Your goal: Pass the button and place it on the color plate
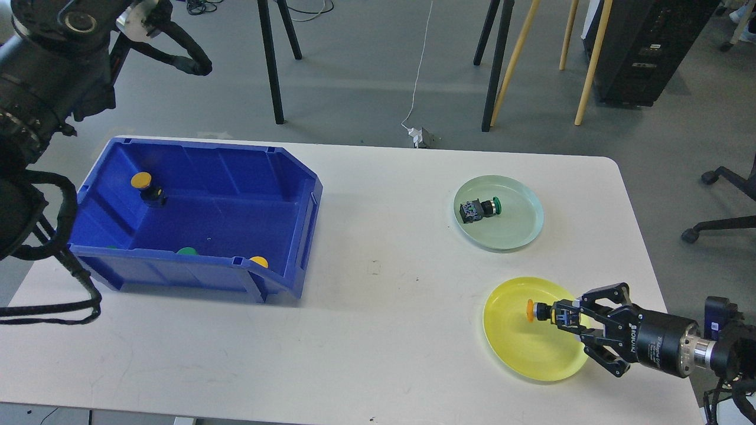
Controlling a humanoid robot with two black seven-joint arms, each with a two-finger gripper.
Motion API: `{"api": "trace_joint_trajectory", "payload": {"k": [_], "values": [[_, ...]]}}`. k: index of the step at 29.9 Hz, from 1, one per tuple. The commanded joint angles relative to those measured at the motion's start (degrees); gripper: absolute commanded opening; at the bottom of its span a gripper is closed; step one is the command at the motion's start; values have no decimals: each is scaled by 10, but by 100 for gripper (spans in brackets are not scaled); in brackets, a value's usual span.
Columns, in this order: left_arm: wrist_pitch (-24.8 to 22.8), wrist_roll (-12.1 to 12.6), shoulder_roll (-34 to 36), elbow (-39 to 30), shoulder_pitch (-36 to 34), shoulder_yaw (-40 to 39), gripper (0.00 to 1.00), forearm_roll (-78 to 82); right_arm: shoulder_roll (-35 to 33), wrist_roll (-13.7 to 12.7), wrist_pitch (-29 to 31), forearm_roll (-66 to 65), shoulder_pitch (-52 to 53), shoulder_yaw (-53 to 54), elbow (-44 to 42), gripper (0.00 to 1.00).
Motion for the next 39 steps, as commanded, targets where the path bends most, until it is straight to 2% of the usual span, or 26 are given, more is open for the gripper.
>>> {"api": "trace_joint_trajectory", "payload": {"k": [1,9,11,16,18,20,23,29,33,35,39], "values": [[0,1,0,0,0,0,99,0,0,0,0,-1,-1,0,0,70],[0,2,-2,0,0,0,99,0,-21,2,5,-1,0,12,0,81],[0,4,-2,0,0,0,99,0,-22,4,2,0,9,27,-1,92],[0,12,-3,0,0,5,99,2,-9,3,-5,6,20,153,-14,96],[0,24,-2,0,-1,5,99,2,12,2,-5,7,22,219,-46,97],[0,36,-1,0,-3,5,99,1,63,2,-2,7,34,283,-104,98],[0,45,1,1,-11,7,99,3,127,-5,-1,-1,99,314,-169,98],[0,38,-2,-7,-10,11,99,108,188,-40,-5,-20,293,217,-323,98],[0,31,-7,-19,-3,11,99,170,233,-42,-17,-30,406,105,-438,98],[19,23,-14,-32,7,11,99,177,275,-42,-18,-31,450,56,-492,98],[32,15,-8,-75,28,16,99,204,348,-39,-12,-30,490,-11,-614,98]]}}
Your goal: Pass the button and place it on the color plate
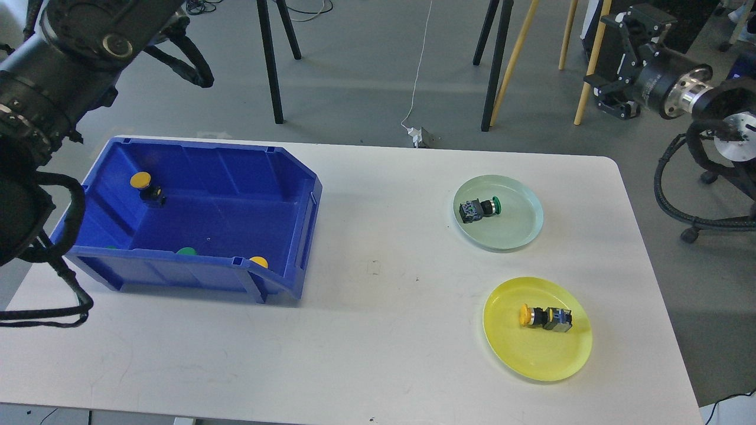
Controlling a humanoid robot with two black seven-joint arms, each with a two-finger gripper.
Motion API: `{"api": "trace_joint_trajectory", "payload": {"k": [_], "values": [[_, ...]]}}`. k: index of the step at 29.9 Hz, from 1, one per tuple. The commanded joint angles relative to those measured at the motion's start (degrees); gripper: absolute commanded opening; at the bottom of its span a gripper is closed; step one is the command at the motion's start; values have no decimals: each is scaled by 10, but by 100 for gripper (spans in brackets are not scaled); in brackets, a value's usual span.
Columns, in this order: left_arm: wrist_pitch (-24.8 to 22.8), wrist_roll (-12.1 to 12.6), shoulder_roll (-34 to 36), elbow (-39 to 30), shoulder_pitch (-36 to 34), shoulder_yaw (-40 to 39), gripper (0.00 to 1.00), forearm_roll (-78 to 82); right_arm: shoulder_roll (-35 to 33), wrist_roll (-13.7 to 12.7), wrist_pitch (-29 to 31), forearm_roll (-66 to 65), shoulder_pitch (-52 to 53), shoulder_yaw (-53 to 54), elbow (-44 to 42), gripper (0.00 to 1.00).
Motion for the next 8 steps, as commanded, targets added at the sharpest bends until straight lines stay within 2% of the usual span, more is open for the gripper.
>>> {"api": "trace_joint_trajectory", "payload": {"k": [1,3,8], "values": [[7,-4,7,-38,16,9,99,36,73,3,5,1,31,-53,-106,98],[9,-6,10,-43,23,17,99,67,94,6,4,1,33,-56,-127,98],[15,-10,10,-43,26,18,99,81,96,10,-1,3,48,-49,-122,98]]}}
